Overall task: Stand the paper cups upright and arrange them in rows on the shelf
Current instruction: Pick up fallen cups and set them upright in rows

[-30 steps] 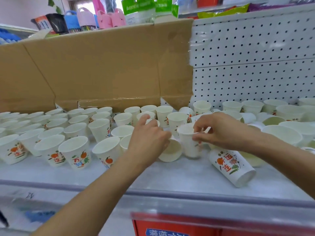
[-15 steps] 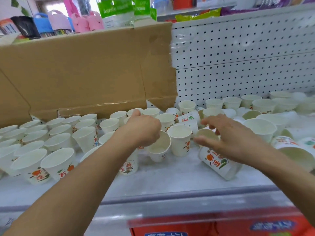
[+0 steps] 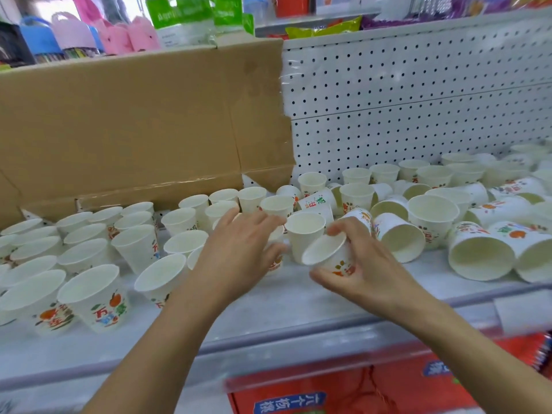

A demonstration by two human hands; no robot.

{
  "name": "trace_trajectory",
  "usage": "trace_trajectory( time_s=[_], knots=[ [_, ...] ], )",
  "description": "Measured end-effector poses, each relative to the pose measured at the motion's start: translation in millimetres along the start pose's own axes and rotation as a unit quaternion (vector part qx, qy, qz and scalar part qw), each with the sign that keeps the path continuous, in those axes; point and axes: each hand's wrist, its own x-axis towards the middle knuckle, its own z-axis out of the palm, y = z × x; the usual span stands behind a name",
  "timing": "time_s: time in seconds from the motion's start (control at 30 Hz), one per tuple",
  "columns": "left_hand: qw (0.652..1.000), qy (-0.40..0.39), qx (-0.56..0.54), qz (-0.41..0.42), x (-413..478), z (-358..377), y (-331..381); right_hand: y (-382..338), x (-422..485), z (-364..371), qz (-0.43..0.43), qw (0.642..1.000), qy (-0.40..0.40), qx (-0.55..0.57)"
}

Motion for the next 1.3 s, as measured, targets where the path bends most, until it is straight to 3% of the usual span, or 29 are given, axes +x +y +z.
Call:
trace_trajectory(
  time_s=[0.1,0.3,0.4,0.53,0.6,0.7,0.9,1.07,1.3],
  knots=[
    [0.992,0.103,-0.066,0.005,-9.1,-1.8,3.2,-11.2,-5.2,18.3,0.016,0.988,-0.024,0.15],
    [0.981,0.113,-0.157,0.018,-21.1,7.5,28.4,-4.1,-10.2,24.2,-0.017,0.985,-0.08,0.149],
    [0.97,0.157,-0.187,0.017,-26.5,11.6,47.2,12.1,-22.0,-3.8,-0.058,0.993,-0.066,0.076],
    [0.961,0.165,-0.215,0.064,-20.1,24.4,99.3,52.4,-15.9,-58.6,-0.123,0.988,0.042,-0.087],
    [0.964,0.143,-0.209,0.079,-6.0,39.5,124.0,68.6,-2.1,-78.7,-0.14,0.963,0.014,-0.229],
    [0.98,0.096,-0.175,0.016,28.1,64.9,139.6,86.5,19.7,-89.0,-0.186,0.891,-0.057,-0.41],
    [0.995,0.045,0.056,-0.074,83.9,87.6,137.8,104.8,55.4,-94.8,-0.26,0.828,-0.056,-0.494],
    [0.986,-0.006,0.118,-0.114,92.6,88.9,143.2,102.4,66.5,-110.2,-0.258,0.844,-0.088,-0.461],
    [0.981,0.033,0.046,-0.185,75.9,65.5,167.3,108.9,85.2,-139.1,-0.218,0.928,-0.111,-0.282]
  ],
)
